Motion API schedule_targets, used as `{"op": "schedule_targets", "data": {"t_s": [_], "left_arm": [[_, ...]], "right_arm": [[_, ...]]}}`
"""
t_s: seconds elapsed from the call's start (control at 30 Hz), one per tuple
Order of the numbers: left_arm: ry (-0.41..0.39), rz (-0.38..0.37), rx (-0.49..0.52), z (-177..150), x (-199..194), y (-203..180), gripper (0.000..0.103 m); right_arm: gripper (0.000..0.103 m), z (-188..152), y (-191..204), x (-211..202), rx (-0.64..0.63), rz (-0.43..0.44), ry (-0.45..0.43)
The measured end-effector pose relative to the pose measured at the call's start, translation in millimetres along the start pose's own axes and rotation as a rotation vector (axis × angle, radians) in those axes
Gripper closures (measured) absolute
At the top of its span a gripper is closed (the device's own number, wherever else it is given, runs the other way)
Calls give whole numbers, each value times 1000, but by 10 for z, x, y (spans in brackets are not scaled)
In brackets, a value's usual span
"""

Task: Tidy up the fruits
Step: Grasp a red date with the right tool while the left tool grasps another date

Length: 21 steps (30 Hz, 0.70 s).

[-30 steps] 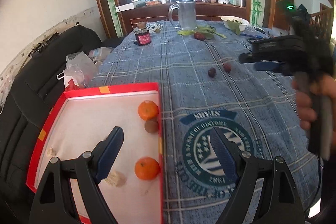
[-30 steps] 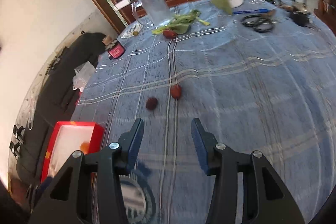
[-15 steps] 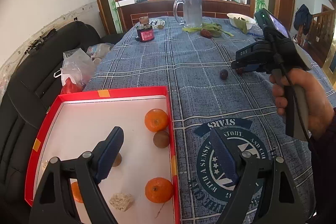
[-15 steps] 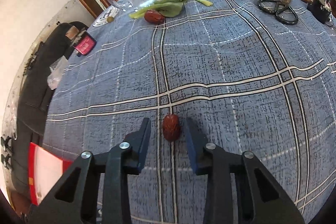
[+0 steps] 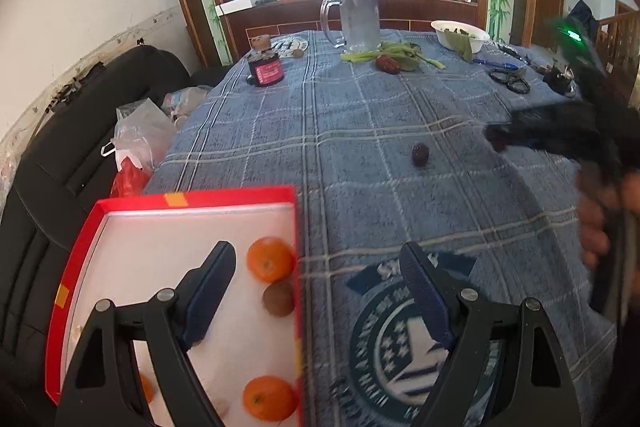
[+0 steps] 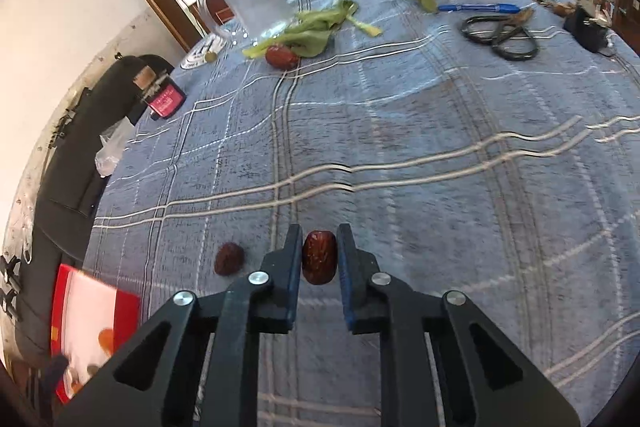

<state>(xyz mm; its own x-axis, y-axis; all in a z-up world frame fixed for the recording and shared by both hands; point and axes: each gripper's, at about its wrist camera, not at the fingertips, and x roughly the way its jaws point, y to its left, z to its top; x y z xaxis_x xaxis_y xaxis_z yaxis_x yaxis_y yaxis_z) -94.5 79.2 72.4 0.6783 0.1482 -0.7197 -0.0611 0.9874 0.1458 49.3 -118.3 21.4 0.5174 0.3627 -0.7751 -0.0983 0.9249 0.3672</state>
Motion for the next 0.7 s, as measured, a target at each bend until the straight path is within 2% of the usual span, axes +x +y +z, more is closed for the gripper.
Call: {"op": "schedule_targets", "data": {"t_s": [0.23,0.4,0.47,0.57,0.7], "left_arm": [[-20,-18,38,267,271,-313,19],[-34,23,98,453,596,-577,20],[-34,28,114,493,699,-651,20],[-7,19,94,561,842,-709,29],[17,31,99,583,963,-780,32]], "right_arm": [[84,-96,-447,-314,30,30,-72],[84,-70,-631,-362,84,125,-63],[84,-53,-667,-405,79,136,-77],[84,-36,-753,-413,122,146,-83],[84,-57,-764,-410,141,165,-74]]}}
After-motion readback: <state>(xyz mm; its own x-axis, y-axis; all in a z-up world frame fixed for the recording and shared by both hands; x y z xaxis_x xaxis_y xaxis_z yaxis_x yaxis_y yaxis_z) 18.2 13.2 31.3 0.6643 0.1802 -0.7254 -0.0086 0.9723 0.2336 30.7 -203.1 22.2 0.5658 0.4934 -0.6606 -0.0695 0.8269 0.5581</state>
